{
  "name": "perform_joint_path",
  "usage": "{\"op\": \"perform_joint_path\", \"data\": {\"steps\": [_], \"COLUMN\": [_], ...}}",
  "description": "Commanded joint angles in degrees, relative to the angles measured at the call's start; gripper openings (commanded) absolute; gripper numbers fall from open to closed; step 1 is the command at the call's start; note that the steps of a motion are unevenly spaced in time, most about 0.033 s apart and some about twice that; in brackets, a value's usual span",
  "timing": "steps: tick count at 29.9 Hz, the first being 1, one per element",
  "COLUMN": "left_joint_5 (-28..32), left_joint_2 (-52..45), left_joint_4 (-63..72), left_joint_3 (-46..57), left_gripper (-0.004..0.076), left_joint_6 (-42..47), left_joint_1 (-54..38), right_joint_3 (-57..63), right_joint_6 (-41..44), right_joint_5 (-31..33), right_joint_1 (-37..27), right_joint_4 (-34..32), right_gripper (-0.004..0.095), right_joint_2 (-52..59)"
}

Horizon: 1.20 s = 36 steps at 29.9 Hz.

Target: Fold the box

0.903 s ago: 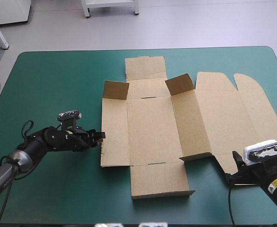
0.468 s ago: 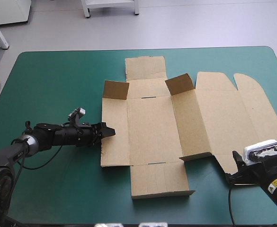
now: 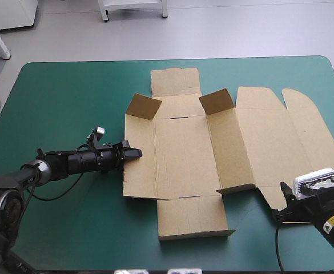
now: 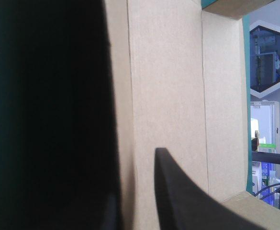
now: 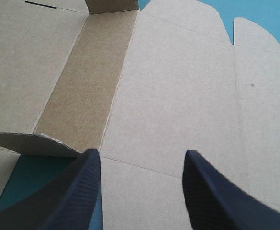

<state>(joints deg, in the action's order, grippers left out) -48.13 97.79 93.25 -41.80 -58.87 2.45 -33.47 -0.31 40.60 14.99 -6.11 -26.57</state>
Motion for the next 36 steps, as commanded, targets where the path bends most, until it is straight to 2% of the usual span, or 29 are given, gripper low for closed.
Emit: {"op": "perform_joint_path", "data": {"steps": [1, 8, 12, 16, 21, 27, 36], "left_joint_5": [-2.16, -2.19, -7.77, -10.2, -10.2, -9.39, -2.85], "left_joint_2": [-1.79, -1.79, -1.79, -1.79, -1.79, -1.79, -1.59], "left_joint_4": [3.41, 3.41, 2.22, -6.53, -21.07, -33.38, -51.52], "left_joint_3": [-0.9, -0.9, -1.67, -5.62, -12.77, -24.21, -41.12], "left_gripper": [-0.0006, -0.0008, -0.0008, -0.0008, -0.0008, -0.0008, -0.0008], "left_joint_6": [-2.04, -4.0, -9.55, -7.18, -1.66, -1.5, -1.92], "left_joint_1": [0.72, 1.2, 1.2, 1.2, 1.2, 1.2, 1.34], "right_joint_3": [-2.06, -2.06, -2.06, -2.06, -2.06, -2.06, -2.06], "right_joint_6": [-0.51, -0.51, -0.51, -0.51, -0.51, -0.51, -0.51], "right_joint_5": [-3.9, -3.9, -3.9, -4.33, -4.35, -4.35, -4.02], "right_joint_1": [0.0, 0.0, 0.0, 0.0, 0.0, 0.0, 0.0], "right_joint_4": [-0.74, -0.64, -0.64, -0.88, -0.88, -0.88, 0.27], "right_gripper": [0.0489, 0.047, 0.0468, 0.0468, 0.0468, 0.0468, 0.0466], "right_joint_2": [-0.72, -0.72, -0.72, -0.72, -0.72, -0.72, -0.72]}}
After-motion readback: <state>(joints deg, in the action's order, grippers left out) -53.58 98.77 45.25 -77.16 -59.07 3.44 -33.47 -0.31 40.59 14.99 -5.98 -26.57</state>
